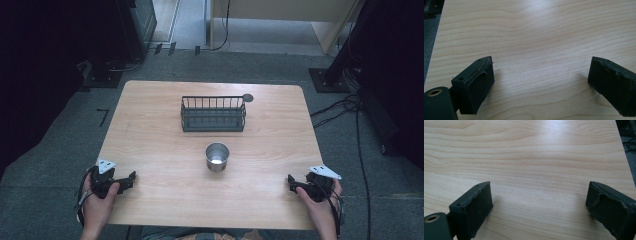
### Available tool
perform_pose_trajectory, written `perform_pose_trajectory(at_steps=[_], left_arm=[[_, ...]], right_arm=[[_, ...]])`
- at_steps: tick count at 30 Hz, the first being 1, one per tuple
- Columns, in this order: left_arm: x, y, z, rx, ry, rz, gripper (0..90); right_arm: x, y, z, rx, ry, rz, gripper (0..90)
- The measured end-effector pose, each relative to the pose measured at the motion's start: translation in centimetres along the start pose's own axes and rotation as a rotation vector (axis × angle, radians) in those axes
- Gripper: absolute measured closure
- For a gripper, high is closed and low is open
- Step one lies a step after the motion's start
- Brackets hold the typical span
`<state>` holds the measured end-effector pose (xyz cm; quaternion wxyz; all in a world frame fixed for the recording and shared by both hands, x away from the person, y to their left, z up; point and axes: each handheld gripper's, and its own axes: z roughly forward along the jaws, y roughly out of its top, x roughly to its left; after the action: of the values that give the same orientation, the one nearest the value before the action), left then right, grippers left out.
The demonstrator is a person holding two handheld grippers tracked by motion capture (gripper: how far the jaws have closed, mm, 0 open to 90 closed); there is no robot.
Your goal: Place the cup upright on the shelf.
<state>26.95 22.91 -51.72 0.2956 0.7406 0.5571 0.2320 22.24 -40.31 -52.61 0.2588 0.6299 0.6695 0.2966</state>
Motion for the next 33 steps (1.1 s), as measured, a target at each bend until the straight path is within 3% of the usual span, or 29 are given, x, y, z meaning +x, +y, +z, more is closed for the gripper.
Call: perform_pose_trajectory(at_steps=[3,6,15,33], left_arm=[[0.0,0.0,0.0,0.0,0.002,-0.003,7.2],[-0.2,0.0,0.0,-0.002,0.009,-0.014,7.1],[-0.2,0.0,0.0,-0.002,0.009,-0.014,7.1],[-0.2,0.0,0.0,-0.002,0.008,-0.014,7.2]], right_arm=[[0.1,0.0,0.0,0.0,0.003,-0.001,7.2],[0.7,0.0,-0.2,-0.031,0.003,-0.028,13.9],[2.0,0.8,-0.7,-0.052,0.07,-0.017,14.0],[6.6,3.8,-2.4,-0.128,0.166,-0.105,15.0]])
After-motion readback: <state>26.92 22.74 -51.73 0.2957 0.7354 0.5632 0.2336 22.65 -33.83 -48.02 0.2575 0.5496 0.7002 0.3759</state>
